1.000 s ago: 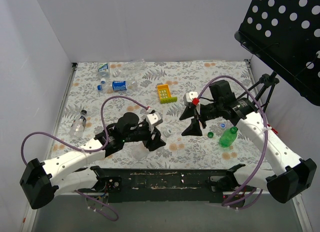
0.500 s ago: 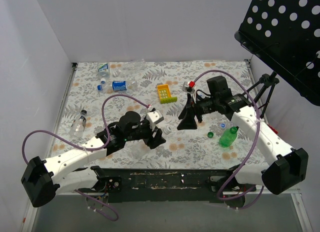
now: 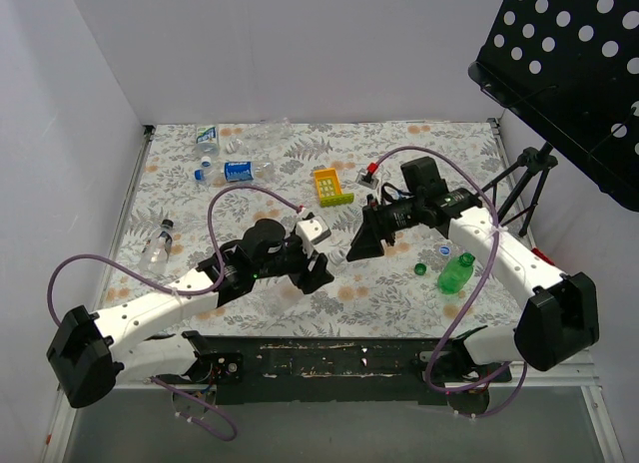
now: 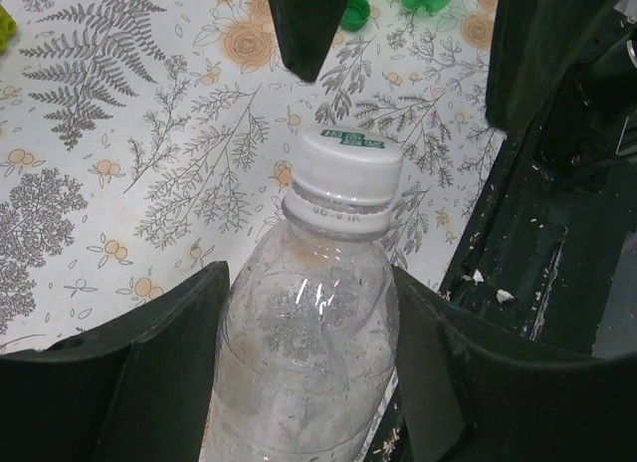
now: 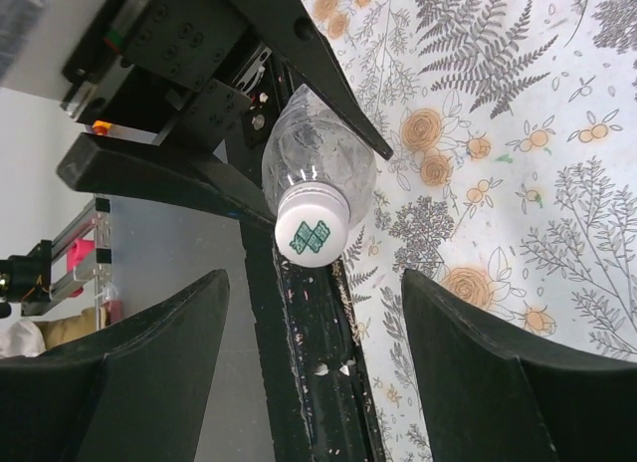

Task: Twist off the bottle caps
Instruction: Unscrew the bottle cap from the plastic bottle.

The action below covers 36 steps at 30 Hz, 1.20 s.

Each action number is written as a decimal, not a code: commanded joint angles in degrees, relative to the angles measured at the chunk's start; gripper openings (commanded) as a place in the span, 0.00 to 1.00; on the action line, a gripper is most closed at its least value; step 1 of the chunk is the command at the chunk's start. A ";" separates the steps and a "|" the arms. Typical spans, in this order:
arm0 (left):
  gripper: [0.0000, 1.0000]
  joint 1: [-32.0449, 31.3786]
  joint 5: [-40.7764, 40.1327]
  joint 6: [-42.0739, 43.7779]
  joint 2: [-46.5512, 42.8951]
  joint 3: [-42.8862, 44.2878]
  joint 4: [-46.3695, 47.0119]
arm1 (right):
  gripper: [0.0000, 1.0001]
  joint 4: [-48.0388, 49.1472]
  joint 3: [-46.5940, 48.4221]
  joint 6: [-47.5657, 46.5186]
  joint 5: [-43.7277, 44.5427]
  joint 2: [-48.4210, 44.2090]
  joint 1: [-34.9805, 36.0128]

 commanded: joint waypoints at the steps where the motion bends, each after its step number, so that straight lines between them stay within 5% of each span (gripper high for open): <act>1: 0.00 -0.34 0.69 -0.52 0.97 3.12 2.80 | 0.76 3.10 -0.23 1.58 0.43 1.23 2.61; 15: 0.00 -0.34 1.13 -0.79 2.47 3.30 2.80 | 0.53 2.40 2.24 -0.35 3.51 2.02 4.11; 24: 0.00 -0.34 1.66 -1.14 2.91 3.48 2.45 | 0.55 2.48 3.55 0.00 3.33 2.73 4.20; 26: 0.00 -0.34 1.65 -1.32 2.65 3.30 2.45 | 0.45 2.31 3.38 -0.52 2.99 2.64 4.20; 29: 0.00 -0.34 1.39 -1.40 2.03 3.13 2.36 | 0.11 1.61 2.94 -2.19 2.19 2.46 4.29; 36: 0.00 -0.34 3.58 -1.58 0.45 1.64 3.42 | 0.01 -8.48 4.43 -25.80 -5.36 0.79 4.99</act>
